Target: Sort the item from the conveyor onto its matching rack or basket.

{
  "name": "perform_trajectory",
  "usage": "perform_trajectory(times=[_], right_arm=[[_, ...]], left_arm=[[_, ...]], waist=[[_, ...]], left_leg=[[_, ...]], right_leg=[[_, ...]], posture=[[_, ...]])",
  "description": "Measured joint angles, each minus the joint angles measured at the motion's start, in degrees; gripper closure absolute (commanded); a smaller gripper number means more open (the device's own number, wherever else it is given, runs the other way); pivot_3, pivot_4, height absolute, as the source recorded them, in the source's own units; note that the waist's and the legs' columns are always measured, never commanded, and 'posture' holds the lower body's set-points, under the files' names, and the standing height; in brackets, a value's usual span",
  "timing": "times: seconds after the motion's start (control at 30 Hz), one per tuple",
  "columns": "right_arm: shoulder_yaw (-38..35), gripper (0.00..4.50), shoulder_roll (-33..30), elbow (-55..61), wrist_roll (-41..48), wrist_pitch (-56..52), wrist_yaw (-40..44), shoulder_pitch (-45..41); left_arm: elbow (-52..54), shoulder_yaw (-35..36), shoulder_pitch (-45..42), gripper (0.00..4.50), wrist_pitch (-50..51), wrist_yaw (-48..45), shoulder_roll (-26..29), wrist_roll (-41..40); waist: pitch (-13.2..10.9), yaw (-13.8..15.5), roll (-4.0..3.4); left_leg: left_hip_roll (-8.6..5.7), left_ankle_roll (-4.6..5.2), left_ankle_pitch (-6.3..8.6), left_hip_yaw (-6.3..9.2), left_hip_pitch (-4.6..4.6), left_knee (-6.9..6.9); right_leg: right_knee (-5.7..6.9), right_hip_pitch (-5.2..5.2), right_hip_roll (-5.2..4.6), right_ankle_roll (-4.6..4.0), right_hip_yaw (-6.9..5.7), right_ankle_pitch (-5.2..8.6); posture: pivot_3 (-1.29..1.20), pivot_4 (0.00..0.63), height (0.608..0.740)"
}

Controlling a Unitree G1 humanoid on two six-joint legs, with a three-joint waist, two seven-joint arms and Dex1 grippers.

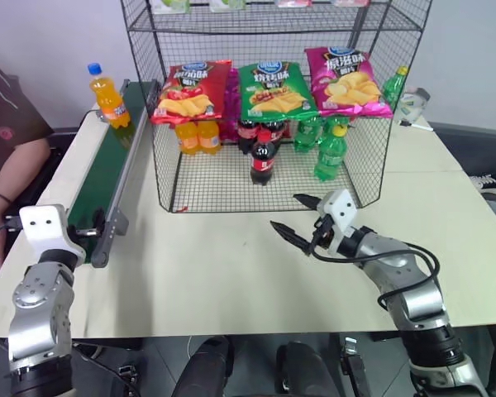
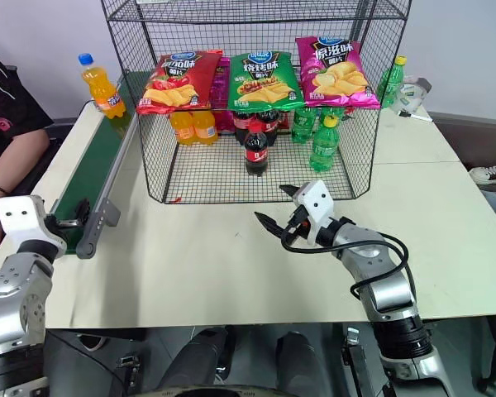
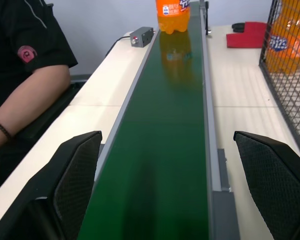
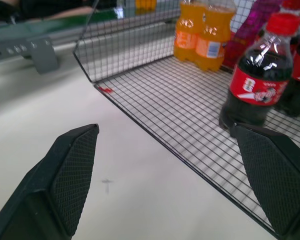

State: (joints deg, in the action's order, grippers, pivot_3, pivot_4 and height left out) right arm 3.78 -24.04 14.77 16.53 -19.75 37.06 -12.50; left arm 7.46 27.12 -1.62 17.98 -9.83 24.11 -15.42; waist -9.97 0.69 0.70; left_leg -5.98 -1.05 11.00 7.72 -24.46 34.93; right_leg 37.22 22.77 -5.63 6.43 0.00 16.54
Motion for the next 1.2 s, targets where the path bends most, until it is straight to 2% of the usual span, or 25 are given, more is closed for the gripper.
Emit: perform_trajectory(times=[0.5,0.7,0.9,1.2], right_arm=[[0.2,0.0,0.3,0.9,-1.3,1.0,-2.5,-0.4],[0.5,0.0,0.8,-0.8,-5.8,5.6,-4.5,-1.1],[0.2,0.0,0.7,-0.8,0.9,0.0,0.5,-1.4],[0.4,0.0,1.7,-0.8,1.7,2.6,1.1,-1.7]], left_arm=[[-0.4,-0.1,-0.8,0.08,-1.1,-1.2,0.6,0.2],[-1.8,-0.9,-1.0,0.08,-2.2,-1.2,0.6,0.5],[-2.4,-1.1,-1.4,0.08,-2.8,-1.1,0.5,0.6],[-2.9,-1.6,-2.7,0.08,-3.7,-0.7,0.5,1.1]], waist=[[0.0,0.0,0.0],[0.0,0.0,0.0],[0.0,0.0,0.0],[0.0,0.0,0.0]], left_leg=[[0.0,-0.01,0.01,0.0,0.0,0.0],[0.0,0.0,0.0,0.0,0.0,0.0],[0.0,0.1,-0.06,0.0,0.0,0.0],[0.0,0.09,-0.05,0.0,0.0,0.0]], right_leg=[[0.0,0.0,0.0,0.0,-0.01,0.0],[0.0,0.01,0.01,0.02,-0.01,-0.01],[0.0,0.0,0.01,0.01,-0.01,-0.01],[0.0,0.0,0.01,0.02,-0.01,-0.01]], posture=[[0.0,0.15,0.74],[0.0,0.15,0.74],[0.0,0.15,0.74],[0.0,0.15,0.74]])
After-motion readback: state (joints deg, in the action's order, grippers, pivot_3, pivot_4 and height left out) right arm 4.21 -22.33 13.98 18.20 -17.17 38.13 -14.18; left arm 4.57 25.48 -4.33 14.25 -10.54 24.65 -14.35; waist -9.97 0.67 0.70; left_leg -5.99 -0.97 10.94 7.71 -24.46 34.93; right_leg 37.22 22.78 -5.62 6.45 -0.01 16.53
